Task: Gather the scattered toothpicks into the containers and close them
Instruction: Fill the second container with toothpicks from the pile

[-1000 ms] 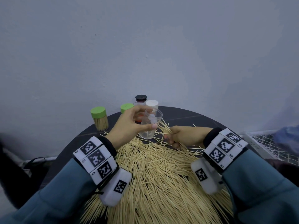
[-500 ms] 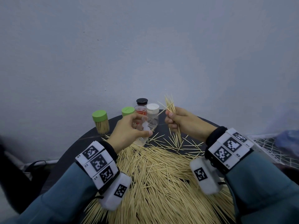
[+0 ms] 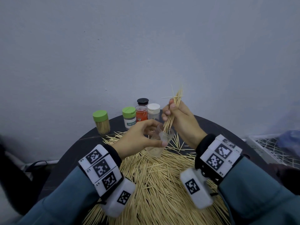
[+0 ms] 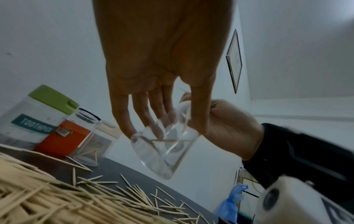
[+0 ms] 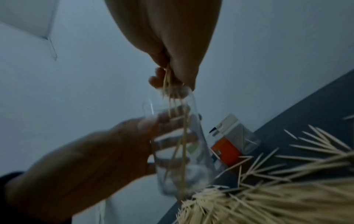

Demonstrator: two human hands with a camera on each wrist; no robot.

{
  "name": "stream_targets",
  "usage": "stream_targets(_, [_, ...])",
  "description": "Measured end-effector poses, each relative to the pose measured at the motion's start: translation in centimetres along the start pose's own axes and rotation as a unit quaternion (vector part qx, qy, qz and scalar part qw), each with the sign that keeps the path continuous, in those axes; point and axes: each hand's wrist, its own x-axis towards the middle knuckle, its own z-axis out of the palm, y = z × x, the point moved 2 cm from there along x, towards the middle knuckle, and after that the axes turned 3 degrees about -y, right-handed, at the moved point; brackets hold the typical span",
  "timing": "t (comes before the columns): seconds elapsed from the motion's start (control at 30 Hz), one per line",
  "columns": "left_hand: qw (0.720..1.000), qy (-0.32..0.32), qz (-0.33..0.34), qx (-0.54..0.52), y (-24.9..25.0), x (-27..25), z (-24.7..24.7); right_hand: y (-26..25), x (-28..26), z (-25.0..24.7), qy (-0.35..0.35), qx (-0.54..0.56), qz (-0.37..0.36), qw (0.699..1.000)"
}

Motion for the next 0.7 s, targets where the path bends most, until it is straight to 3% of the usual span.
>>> stream_targets(0.17, [0.997,0.042,0.021,-0.057,0.3,0.2,-0.3,1.2,-0.9,0.6,0.005,-0.028,-0.027,0.999])
stream_targets(0.7, [0.996,0.056,0.037,-0.055,0.6,-0.2,-1.4,2.0,-1.9,1.3,-0.034,-0.102,0.034,0.994])
